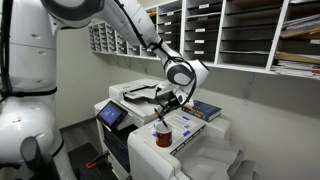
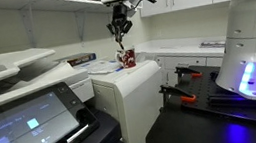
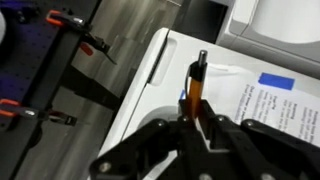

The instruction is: Pick up the pen and put it down

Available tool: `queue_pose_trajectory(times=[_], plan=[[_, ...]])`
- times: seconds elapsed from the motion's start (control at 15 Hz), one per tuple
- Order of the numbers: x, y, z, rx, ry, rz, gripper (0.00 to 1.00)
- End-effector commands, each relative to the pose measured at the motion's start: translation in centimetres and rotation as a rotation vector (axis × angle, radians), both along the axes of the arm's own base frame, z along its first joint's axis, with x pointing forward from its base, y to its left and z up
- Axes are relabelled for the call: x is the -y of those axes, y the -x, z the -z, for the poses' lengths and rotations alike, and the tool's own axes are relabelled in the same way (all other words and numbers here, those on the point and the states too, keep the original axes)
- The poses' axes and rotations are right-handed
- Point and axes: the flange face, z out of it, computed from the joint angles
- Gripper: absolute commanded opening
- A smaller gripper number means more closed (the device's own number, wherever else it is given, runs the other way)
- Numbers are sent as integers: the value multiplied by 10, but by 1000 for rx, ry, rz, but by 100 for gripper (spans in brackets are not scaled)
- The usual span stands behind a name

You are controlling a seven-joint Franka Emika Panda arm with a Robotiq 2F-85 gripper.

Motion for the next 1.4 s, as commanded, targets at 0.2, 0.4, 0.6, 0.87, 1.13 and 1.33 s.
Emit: queue_pose_trajectory(times=[0.2, 0.4, 0.6, 0.87, 1.13, 1.33], plan=[[-83, -17, -21, 77, 216, -262, 4], [-126, -46, -2, 129, 361, -329, 4], [-150, -74, 35, 149, 476, -319, 4], [-151, -105, 76, 184, 487, -275, 4], [-147, -122, 85, 283, 518, -242, 40], [-147, -115, 71, 323, 489, -241, 55]])
